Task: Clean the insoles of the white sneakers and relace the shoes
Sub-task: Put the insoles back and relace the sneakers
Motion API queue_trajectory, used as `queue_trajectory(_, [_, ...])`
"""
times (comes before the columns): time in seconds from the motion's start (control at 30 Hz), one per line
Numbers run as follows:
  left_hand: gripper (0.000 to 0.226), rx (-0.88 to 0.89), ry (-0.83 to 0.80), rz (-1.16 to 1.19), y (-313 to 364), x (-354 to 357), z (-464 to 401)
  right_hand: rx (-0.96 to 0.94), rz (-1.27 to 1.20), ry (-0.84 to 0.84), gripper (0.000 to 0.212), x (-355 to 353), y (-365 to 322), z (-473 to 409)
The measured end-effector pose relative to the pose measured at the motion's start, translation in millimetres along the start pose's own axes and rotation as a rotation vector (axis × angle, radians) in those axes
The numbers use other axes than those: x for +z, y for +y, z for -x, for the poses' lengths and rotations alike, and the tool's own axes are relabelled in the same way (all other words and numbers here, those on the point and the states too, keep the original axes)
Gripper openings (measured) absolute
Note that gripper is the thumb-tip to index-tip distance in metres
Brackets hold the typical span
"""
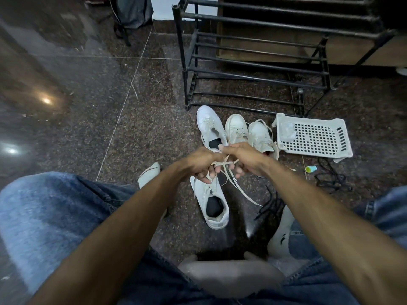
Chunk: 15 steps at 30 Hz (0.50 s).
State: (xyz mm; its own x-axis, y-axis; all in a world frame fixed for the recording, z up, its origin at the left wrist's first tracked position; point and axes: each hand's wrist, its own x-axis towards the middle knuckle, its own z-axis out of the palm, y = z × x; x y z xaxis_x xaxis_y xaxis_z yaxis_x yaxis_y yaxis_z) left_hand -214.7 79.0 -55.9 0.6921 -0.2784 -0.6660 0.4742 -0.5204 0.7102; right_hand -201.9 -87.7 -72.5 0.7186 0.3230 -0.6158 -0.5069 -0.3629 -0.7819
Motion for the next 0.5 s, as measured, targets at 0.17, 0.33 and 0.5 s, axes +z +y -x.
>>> queue_trajectory(0.17, [0.039, 0.172, -0.018, -0.086, 33, -5, 20, 0.198, 0.295, -0.12, 0.037, 18, 10, -8])
queue_trajectory(0.33, [0.042, 0.357, -0.011, -0.056, 69, -9, 33, 0.337, 0.305, -0.329, 0.049, 15, 1, -15])
queue_trajectory(0.5, [0.046, 0.461, -0.079, -0.028, 83, -12, 41, 0.182, 0.196, -0.273, 0.013, -7, -15, -11])
